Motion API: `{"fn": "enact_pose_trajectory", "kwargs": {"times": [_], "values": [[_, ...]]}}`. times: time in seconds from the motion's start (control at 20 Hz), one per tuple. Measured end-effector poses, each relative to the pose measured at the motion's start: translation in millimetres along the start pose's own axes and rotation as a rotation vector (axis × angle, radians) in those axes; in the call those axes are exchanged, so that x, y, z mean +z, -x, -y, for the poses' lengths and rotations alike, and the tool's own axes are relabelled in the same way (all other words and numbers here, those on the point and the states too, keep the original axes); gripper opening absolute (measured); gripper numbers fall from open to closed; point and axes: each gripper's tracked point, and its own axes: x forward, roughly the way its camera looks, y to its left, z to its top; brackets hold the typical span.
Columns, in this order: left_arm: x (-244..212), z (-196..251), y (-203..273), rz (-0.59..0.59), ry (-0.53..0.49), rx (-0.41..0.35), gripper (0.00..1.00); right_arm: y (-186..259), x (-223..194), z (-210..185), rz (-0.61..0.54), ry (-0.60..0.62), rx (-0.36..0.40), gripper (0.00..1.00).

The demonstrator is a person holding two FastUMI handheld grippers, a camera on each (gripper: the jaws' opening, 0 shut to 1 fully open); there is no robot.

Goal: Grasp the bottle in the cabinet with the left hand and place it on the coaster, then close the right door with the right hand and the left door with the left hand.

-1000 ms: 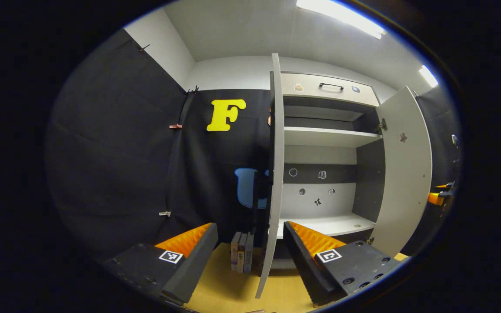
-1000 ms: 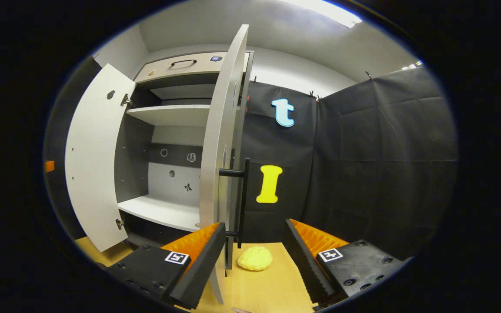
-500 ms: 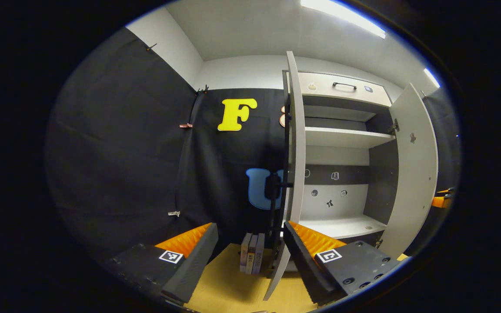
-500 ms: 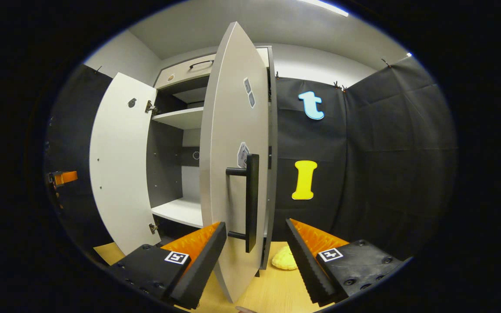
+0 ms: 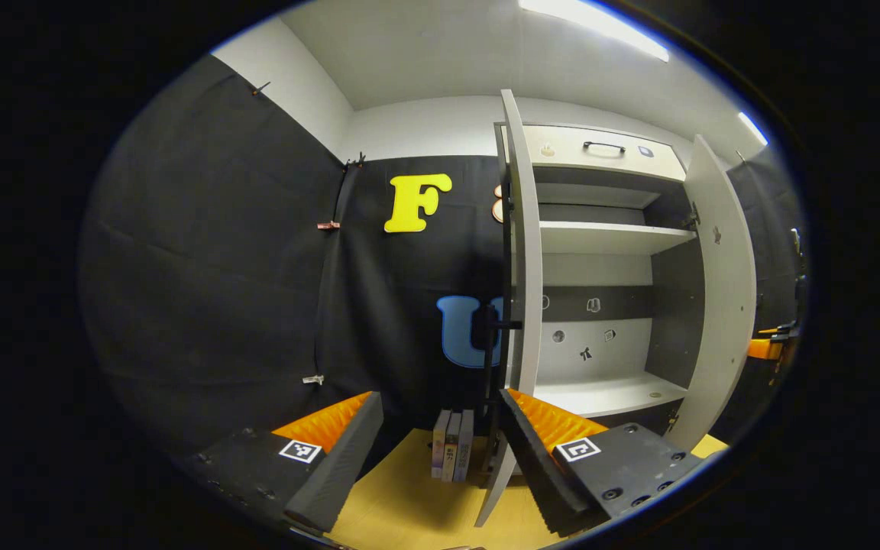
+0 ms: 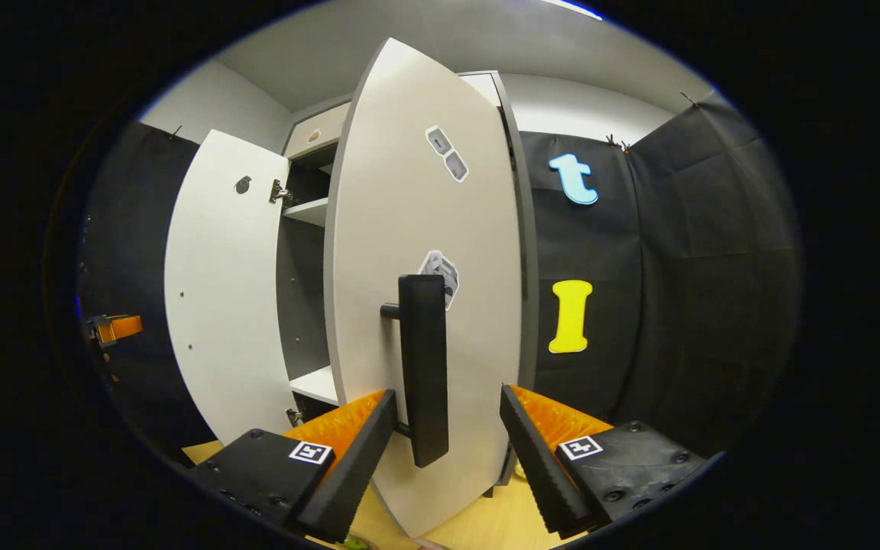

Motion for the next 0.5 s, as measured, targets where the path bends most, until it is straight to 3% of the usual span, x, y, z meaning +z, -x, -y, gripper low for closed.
{"fn": "enact_pose_trajectory", "kwargs": {"times": [0.35,0.5], "values": [[-2.8,-0.2,-1.6,-0.008,0.027,0.024,0.95,-42.8,-14.8,-63.7,-0.039,0.007,0.143,0.93],[-5.5,-3.1,-6.3,-0.005,0.022,-0.014,0.96,-33.7,-13.2,-64.6,-0.019,0.070,0.141,0.96]]}}
